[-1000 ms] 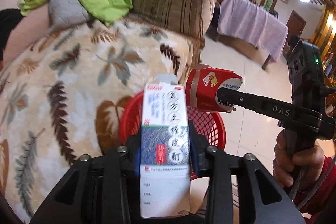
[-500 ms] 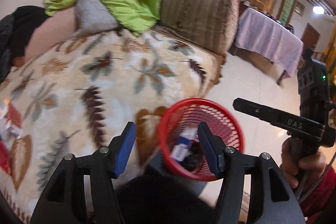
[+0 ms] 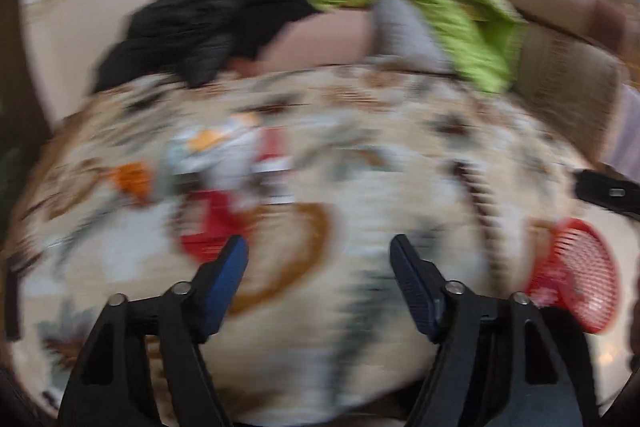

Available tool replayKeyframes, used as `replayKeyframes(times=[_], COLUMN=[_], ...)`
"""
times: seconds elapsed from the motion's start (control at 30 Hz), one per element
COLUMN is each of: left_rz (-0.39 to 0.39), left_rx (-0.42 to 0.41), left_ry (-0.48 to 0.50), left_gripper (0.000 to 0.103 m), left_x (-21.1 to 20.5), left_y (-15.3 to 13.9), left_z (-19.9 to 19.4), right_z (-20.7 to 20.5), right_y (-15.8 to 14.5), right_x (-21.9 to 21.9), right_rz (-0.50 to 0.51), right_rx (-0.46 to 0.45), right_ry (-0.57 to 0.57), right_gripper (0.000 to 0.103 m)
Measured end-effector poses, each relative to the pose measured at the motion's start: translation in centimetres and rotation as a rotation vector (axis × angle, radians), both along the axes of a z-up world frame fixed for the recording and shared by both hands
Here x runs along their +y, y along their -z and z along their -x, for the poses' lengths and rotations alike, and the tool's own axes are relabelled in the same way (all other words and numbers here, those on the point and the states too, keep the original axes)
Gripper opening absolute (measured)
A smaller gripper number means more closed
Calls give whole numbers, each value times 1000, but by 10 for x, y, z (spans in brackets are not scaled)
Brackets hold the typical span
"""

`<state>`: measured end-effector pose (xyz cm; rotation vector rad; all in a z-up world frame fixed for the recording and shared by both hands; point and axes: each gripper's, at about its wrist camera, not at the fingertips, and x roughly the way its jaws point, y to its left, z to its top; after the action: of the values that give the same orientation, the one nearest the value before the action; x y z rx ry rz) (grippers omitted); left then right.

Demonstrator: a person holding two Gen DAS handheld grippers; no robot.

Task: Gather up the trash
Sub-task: 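Grasp the red wrapper with the left tool while the right tool grasps the red Filter Kings pack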

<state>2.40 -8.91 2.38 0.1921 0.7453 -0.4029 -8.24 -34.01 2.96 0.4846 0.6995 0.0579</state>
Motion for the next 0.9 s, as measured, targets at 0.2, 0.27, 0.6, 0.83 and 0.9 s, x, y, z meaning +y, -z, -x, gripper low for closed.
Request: replayKeyframes(times=[0.2,0.27,0.6,0.83,0.9], left_rz=[25,37,-70,-17,-3], left_rx=[86,120,153,115,103], left_ry=[-176,-185,-229,-255,-264], left_gripper=[80,80,58,37,37], left_x=[51,53,25,39,42], left_y=[28,38,81,77,74], left_z=[-55,-68,-111,-114,-114], right_z=[-58,-73,-157,-215,-231], right_y=[13,16,23,39,48], right_x=[39,49,83,120,133], right_rz=[-14,-8,34,59,81], right_rx=[56,66,115,145,167], right_ry=[-94,-111,-167,-216,-232], right_gripper=[64,64,64,64,64])
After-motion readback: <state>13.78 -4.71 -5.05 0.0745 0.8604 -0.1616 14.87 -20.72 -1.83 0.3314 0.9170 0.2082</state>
